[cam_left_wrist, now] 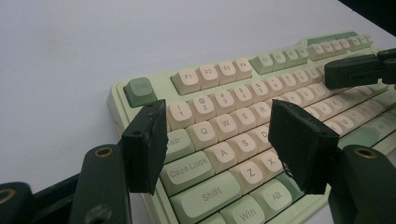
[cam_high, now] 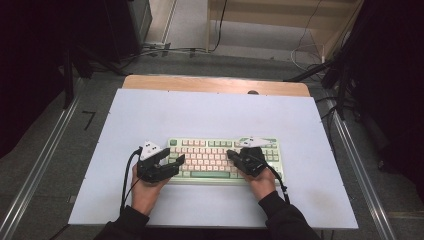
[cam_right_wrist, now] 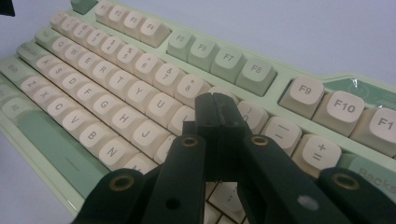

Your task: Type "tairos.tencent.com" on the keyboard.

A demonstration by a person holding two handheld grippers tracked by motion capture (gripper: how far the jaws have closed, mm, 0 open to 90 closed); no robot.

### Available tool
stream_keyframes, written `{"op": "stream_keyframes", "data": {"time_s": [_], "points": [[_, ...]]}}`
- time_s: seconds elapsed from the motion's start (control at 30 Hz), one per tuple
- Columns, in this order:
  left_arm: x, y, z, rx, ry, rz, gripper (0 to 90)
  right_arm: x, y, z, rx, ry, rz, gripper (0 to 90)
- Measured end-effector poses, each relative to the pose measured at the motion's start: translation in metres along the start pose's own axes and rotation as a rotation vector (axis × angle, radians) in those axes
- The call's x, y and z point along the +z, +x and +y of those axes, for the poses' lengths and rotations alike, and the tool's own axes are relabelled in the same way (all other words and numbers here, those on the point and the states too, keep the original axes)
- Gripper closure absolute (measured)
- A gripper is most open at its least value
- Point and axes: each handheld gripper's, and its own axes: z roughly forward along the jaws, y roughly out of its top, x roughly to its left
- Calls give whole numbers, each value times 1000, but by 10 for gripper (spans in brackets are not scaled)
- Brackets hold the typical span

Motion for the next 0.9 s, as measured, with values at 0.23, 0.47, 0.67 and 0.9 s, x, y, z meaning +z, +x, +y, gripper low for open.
{"op": "stream_keyframes", "data": {"time_s": [0.23, 0.47, 0.67, 0.9], "points": [[0, 0, 0, -1, -2, 2, 389, -8, 1, 3, 10, -46, 15, 844], [0, 0, 0, 10, -8, -1, 467, -19, 2, 6, -23, -99, -10, 422], [3, -2, 0, 32, 4, -21, 689, -23, 0, 5, -15, -101, -18, 342], [7, -1, 1, 30, 26, -76, 900, -27, -3, 3, -14, -96, -34, 339]]}}
